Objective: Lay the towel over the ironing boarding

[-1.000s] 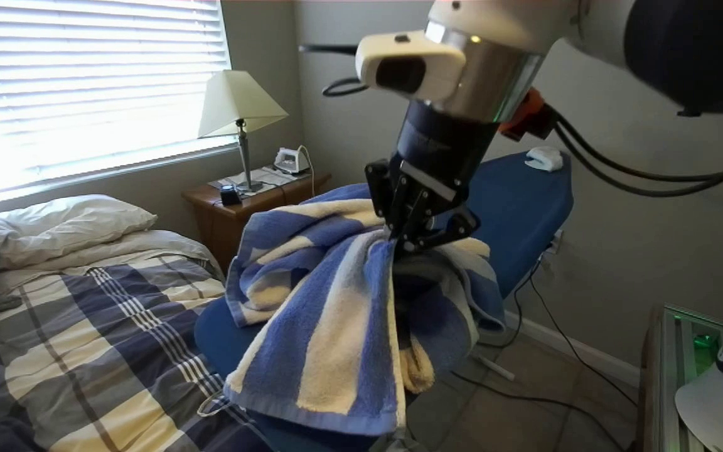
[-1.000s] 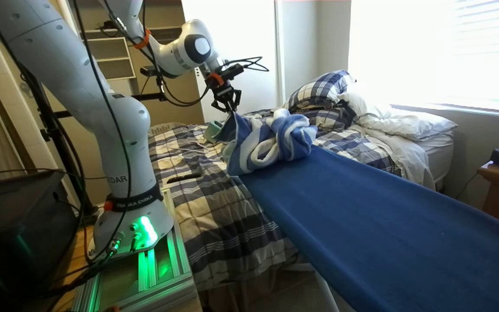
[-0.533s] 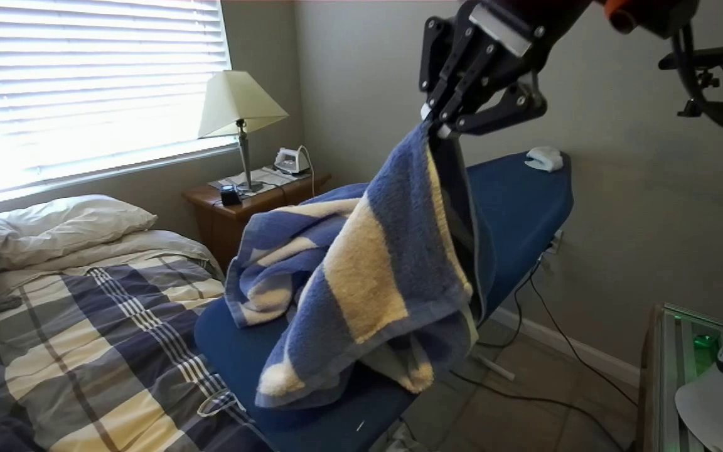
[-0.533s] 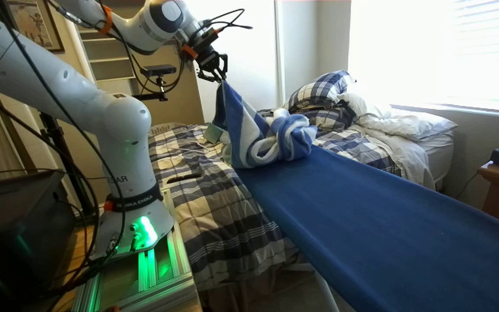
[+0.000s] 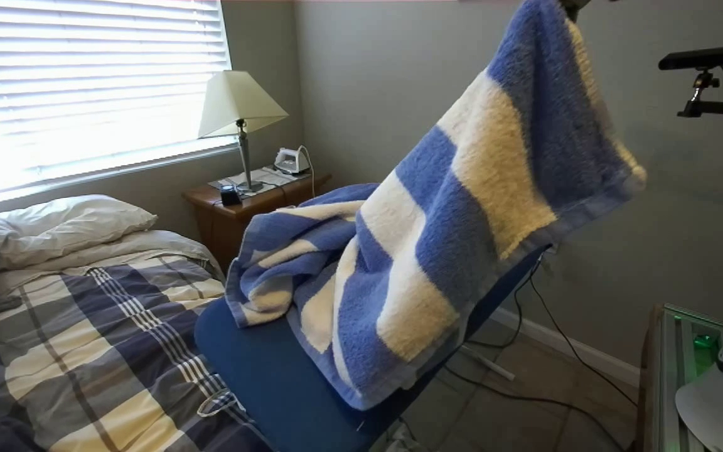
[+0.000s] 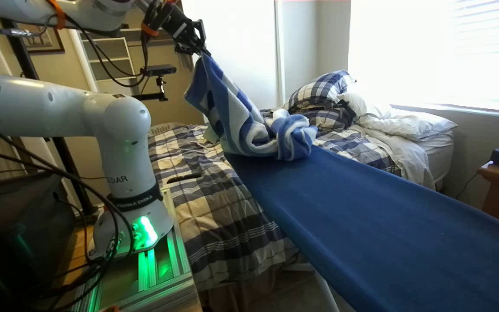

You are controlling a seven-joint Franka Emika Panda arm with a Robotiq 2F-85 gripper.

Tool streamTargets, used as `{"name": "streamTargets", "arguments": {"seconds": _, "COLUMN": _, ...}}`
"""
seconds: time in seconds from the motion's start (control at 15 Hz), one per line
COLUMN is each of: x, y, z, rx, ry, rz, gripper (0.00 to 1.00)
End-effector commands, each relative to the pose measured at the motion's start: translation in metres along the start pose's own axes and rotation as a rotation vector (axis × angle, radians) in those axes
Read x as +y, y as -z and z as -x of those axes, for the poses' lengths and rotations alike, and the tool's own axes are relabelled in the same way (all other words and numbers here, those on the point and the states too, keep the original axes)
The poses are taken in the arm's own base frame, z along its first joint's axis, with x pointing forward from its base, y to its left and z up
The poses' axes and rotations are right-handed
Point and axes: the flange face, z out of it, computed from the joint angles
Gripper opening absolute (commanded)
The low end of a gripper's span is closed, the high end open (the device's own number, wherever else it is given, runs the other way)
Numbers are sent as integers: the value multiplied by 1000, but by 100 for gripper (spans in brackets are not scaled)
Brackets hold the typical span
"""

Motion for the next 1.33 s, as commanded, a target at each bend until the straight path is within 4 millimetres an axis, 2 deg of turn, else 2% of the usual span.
{"name": "streamTargets", "arguments": {"seconds": 0.0, "x": 5, "y": 56, "z": 38, "rx": 49, "ry": -161, "rz": 89, "gripper": 1}}
{"name": "streamTargets", "arguments": {"seconds": 0.07, "x": 6, "y": 66, "z": 52, "rx": 59, "ry": -199, "rz": 111, "gripper": 1}}
{"name": "streamTargets", "arguments": {"seconds": 0.13, "x": 6, "y": 42, "z": 25, "rx": 23, "ry": -118, "rz": 56, "gripper": 1}}
{"name": "streamTargets", "arguments": {"seconds": 0.2, "x": 6, "y": 50, "z": 33, "rx": 34, "ry": -128, "rz": 71, "gripper": 5}}
{"name": "streamTargets", "arguments": {"seconds": 0.27, "x": 5, "y": 50, "z": 34, "rx": 36, "ry": -127, "rz": 73, "gripper": 5}}
{"name": "streamTargets", "arguments": {"seconds": 0.53, "x": 4, "y": 38, "z": 30, "rx": 7, "ry": -116, "rz": 57, "gripper": 5}}
{"name": "streamTargets", "arguments": {"seconds": 0.6, "x": 4, "y": 37, "z": 29, "rx": 4, "ry": -115, "rz": 55, "gripper": 1}}
{"name": "streamTargets", "arguments": {"seconds": 0.67, "x": 11, "y": 30, "z": 28, "rx": -34, "ry": -145, "rz": 126, "gripper": 1}}
{"name": "streamTargets", "arguments": {"seconds": 0.93, "x": 45, "y": 2, "z": 53, "rx": -235, "ry": -213, "rz": 187, "gripper": 1}}
{"name": "streamTargets", "arguments": {"seconds": 1.27, "x": 87, "y": -32, "z": 101, "rx": -512, "ry": -300, "rz": 259, "gripper": 1}}
